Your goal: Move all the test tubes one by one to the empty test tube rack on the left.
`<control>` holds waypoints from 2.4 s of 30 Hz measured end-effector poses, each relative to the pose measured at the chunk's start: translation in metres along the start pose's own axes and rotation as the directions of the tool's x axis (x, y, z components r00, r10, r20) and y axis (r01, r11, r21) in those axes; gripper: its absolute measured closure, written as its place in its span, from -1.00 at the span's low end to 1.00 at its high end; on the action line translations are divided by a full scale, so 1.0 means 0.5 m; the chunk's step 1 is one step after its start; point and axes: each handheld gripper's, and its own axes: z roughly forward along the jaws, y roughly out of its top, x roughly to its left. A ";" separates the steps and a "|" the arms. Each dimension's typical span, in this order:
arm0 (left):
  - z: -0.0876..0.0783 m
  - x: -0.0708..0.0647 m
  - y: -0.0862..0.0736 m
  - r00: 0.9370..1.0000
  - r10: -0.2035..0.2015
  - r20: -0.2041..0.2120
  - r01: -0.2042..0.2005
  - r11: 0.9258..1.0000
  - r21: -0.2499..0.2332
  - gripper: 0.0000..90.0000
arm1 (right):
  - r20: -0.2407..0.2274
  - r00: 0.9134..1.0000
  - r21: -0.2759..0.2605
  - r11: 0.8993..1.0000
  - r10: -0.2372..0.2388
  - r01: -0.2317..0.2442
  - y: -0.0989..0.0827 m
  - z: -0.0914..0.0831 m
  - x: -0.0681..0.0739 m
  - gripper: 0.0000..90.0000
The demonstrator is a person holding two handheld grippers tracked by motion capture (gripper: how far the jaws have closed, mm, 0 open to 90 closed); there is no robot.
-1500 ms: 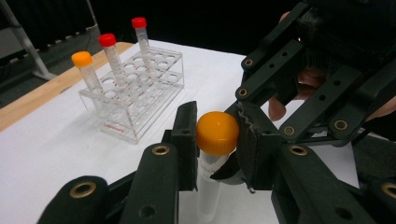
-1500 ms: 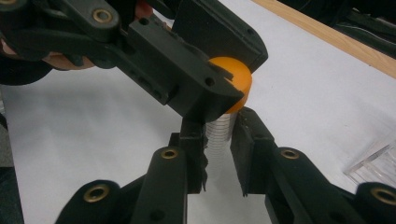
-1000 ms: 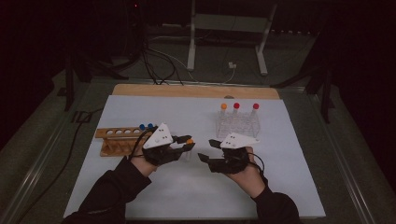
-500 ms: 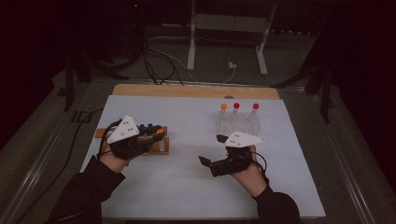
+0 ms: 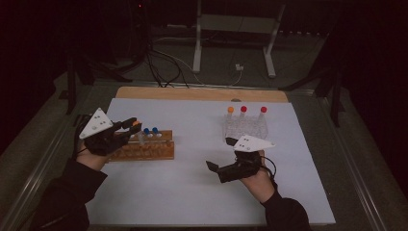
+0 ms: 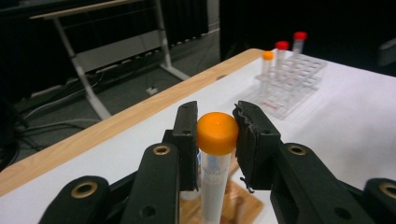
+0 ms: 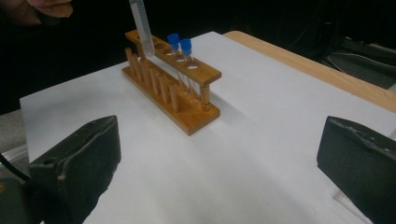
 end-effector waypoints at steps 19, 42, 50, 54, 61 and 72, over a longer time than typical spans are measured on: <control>0.056 0.049 -0.056 0.995 -0.079 -0.054 0.080 0.997 0.014 0.60 | -0.009 1.000 0.007 1.000 0.015 -0.015 -0.004 0.001 -0.009 -1.00; 0.095 0.049 -0.122 0.992 -0.120 -0.039 0.124 0.987 0.107 0.60 | -0.031 0.999 -0.004 1.000 0.009 -0.009 -0.002 -0.006 -0.012 -1.00; 0.090 0.052 -0.121 0.993 -0.114 -0.031 0.117 0.986 0.121 0.58 | -0.030 0.999 -0.007 1.000 0.010 -0.010 0.001 -0.011 -0.015 -1.00; 0.078 0.049 -0.115 0.992 -0.122 -0.027 0.124 0.989 0.085 0.35 | -0.024 1.000 -0.010 1.000 0.009 -0.009 0.004 -0.016 -0.019 -1.00; 0.040 0.029 -0.095 0.993 -0.120 0.015 0.120 0.992 0.032 -0.22 | 0.017 1.000 -0.035 0.999 0.021 -0.021 0.013 -0.030 -0.050 -1.00; -0.001 -0.029 -0.094 0.993 -0.107 0.054 0.107 0.994 0.008 -0.80 | 0.117 0.992 -0.020 0.999 0.045 -0.043 0.013 -0.023 -0.127 -1.00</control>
